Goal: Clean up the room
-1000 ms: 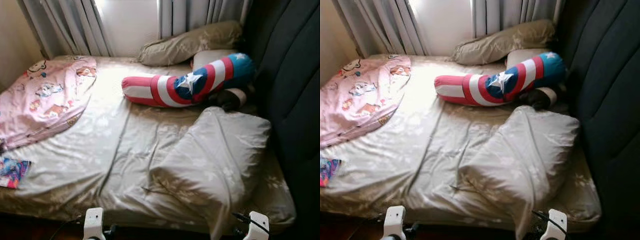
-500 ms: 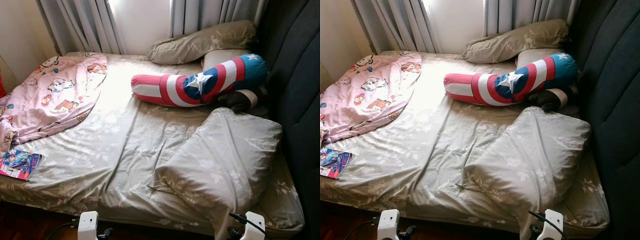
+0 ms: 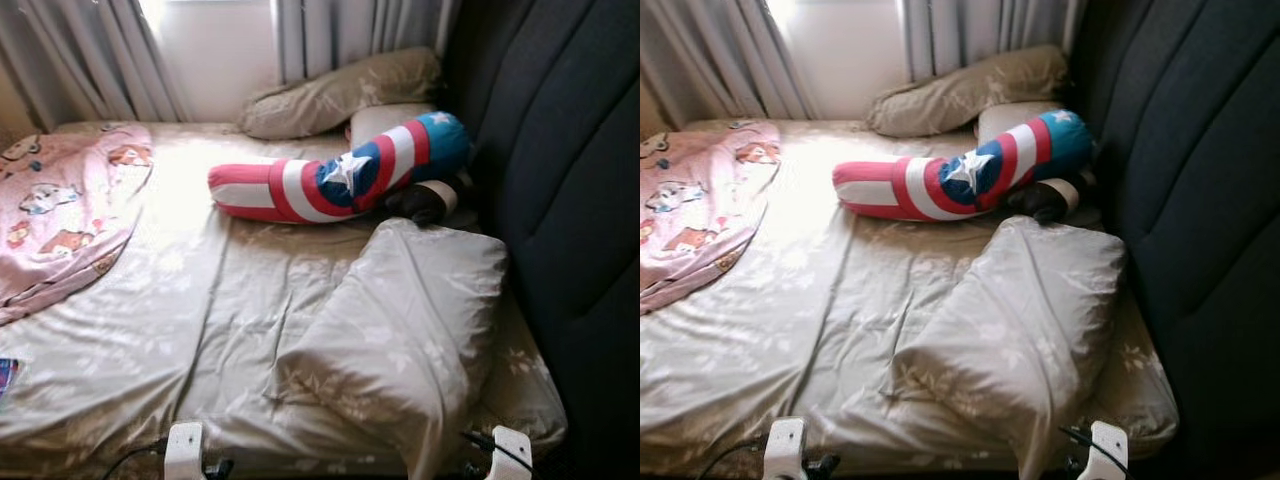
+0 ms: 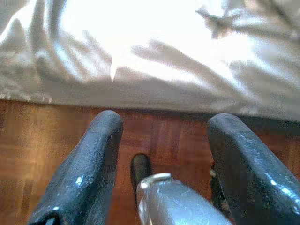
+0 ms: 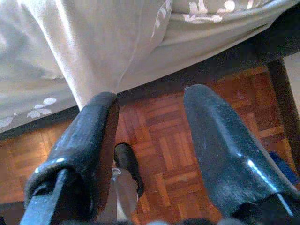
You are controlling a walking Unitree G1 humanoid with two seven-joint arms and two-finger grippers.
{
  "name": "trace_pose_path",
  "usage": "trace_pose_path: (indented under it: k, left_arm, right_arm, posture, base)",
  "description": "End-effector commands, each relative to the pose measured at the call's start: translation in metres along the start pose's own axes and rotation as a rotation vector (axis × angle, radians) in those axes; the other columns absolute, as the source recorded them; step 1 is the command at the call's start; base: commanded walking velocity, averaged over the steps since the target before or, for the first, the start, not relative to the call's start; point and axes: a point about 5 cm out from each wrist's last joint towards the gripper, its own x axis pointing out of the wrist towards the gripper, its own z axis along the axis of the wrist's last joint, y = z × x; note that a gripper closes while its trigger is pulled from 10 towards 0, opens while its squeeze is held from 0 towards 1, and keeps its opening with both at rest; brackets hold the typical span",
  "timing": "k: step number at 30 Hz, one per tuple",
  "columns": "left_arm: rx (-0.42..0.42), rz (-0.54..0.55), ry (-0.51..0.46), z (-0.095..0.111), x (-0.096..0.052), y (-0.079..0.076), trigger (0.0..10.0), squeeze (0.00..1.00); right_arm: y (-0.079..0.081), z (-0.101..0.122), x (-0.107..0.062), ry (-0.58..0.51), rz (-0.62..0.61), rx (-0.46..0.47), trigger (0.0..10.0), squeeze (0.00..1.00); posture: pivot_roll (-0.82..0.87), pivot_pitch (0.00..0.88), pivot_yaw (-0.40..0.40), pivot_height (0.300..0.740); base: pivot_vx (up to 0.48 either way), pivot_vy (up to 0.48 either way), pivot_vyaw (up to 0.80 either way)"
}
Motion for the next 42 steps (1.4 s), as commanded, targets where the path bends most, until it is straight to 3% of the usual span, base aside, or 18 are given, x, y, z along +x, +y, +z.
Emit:
trace_pose_path:
  k: [1,18,23,25,27,28,29,31,33,42]
  left_arm:
    - [0.005,0.012,0.020,-0.004,-0.002,0.004,10.0,0.00]
    - [-0.006,0.022,-0.064,0.011,0.000,0.007,10.0,0.00]
    - [-0.044,0.041,-0.213,0.043,0.001,0.018,10.0,0.00]
    - [-0.059,0.039,-0.351,0.074,0.001,0.021,10.0,0.00]
    - [-0.059,0.039,-0.351,0.074,0.001,0.021,10.0,0.00]
    - [-0.053,0.034,-0.397,0.085,0.000,0.019,10.0,0.00]
    - [-0.053,0.034,-0.397,0.085,0.000,0.019,10.0,0.00]
    - [-0.020,0.000,-0.499,0.108,-0.001,0.009,10.0,0.00]
    - [-0.004,-0.034,-0.560,0.121,-0.002,-0.001,10.0,0.00]
    - [0.057,-0.132,-0.680,0.139,-0.006,-0.030,10.0,0.00]
  right_arm:
    - [0.003,0.005,0.001,-0.010,0.005,-0.008,10.0,0.00]
    - [0.004,0.010,0.001,-0.074,0.010,0.044,10.0,0.00]
    - [0.006,0.013,0.000,-0.126,0.033,0.072,10.0,0.00]
    - [0.005,0.015,-0.001,-0.165,0.026,0.110,10.0,0.00]
    - [0.005,0.015,-0.001,-0.165,0.026,0.110,10.0,0.00]
    - [0.011,0.030,0.001,-0.222,0.037,0.124,10.0,0.00]
    - [0.011,0.030,0.001,-0.222,0.037,0.124,10.0,0.00]
    - [0.030,0.070,0.001,-0.381,0.075,0.131,10.0,0.00]
    - [0.040,0.090,-0.002,-0.470,0.099,0.128,10.0,0.00]
    - [0.047,0.114,-0.009,-0.614,0.160,0.090,10.0,0.00]
  posture:
    - [-0.05,0.006,-0.004,0.740]
    - [-0.04,0.034,-0.006,0.740]
    - [-0.04,0.057,-0.001,0.740]
    - [-0.03,0.078,-0.002,0.740]
    - [-0.03,0.078,-0.002,0.740]
    - [-0.02,0.092,-0.001,0.740]
    - [-0.02,0.092,-0.001,0.740]
    - [-0.03,0.127,0.000,0.740]
    - [-0.04,0.146,0.003,0.740]
    - [-0.06,0.166,0.008,0.740]
  base:
    - [0.330,0.000,0.00]
    - [0.036,0.000,0.00]
    - [0.000,0.000,0.00]
    - [0.000,0.000,0.00]
    - [0.000,0.000,0.00]
    - [0.000,0.000,0.00]
    - [0.000,0.000,0.00]
    - [0.000,0.000,0.00]
    - [0.000,0.000,0.00]
    - [0.000,0.000,0.00]
